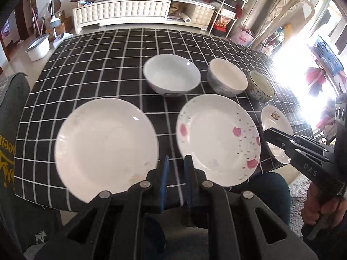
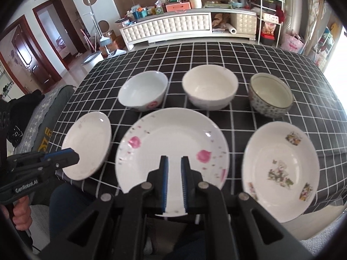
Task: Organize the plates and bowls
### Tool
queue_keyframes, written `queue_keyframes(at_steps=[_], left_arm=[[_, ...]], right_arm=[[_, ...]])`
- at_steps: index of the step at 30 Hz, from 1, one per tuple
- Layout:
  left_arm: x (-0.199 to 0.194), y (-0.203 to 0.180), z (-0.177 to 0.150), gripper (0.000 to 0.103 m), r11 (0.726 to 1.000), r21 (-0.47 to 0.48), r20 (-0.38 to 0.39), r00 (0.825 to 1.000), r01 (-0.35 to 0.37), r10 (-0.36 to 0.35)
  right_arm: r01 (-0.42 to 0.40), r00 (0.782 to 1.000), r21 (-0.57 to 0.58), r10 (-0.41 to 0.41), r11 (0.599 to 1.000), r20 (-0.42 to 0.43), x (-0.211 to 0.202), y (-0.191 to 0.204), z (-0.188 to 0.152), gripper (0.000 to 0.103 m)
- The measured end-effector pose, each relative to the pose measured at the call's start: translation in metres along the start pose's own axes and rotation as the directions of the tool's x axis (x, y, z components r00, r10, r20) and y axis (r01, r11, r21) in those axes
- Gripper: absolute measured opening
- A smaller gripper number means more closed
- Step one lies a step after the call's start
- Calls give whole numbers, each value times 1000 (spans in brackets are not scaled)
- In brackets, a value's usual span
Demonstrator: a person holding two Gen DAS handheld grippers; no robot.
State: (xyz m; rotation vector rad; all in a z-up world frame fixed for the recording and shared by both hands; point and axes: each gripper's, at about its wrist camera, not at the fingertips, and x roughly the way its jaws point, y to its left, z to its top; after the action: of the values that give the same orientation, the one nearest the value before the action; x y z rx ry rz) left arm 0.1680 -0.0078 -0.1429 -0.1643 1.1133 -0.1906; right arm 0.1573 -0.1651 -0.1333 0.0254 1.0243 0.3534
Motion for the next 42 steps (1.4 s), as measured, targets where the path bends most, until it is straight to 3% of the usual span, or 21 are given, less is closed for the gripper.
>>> queue_keyframes(at_steps=[2, 5, 7, 18, 34, 42], left_arm=[[7, -5, 1, 13, 1000, 2, -15, 1000, 5, -5], [22, -14, 3, 20, 1000, 14, -35, 999, -4, 4], [31, -17, 4, 20, 1000, 16, -48, 999, -4, 5], [80, -17, 16, 20, 1000, -7, -121, 993, -19, 18], [88, -15, 34, 17, 995, 99, -86, 996, -23, 32], [102, -10, 33, 17, 996, 83, -125, 991, -30, 40]], right_arm=[[33, 999, 0, -33, 999, 1, 1, -10, -1, 17], [54, 999, 12, -54, 998, -7, 6, -26, -2, 38], [57, 998, 13, -57, 998, -15, 12, -36, -3, 44], [66, 996, 48, -63, 997, -62, 41, -69, 3, 44], [71, 994, 41, -67, 997, -86, 62, -70, 6, 44], [71, 997, 34, -71, 997, -16, 45, -73, 7, 44]])
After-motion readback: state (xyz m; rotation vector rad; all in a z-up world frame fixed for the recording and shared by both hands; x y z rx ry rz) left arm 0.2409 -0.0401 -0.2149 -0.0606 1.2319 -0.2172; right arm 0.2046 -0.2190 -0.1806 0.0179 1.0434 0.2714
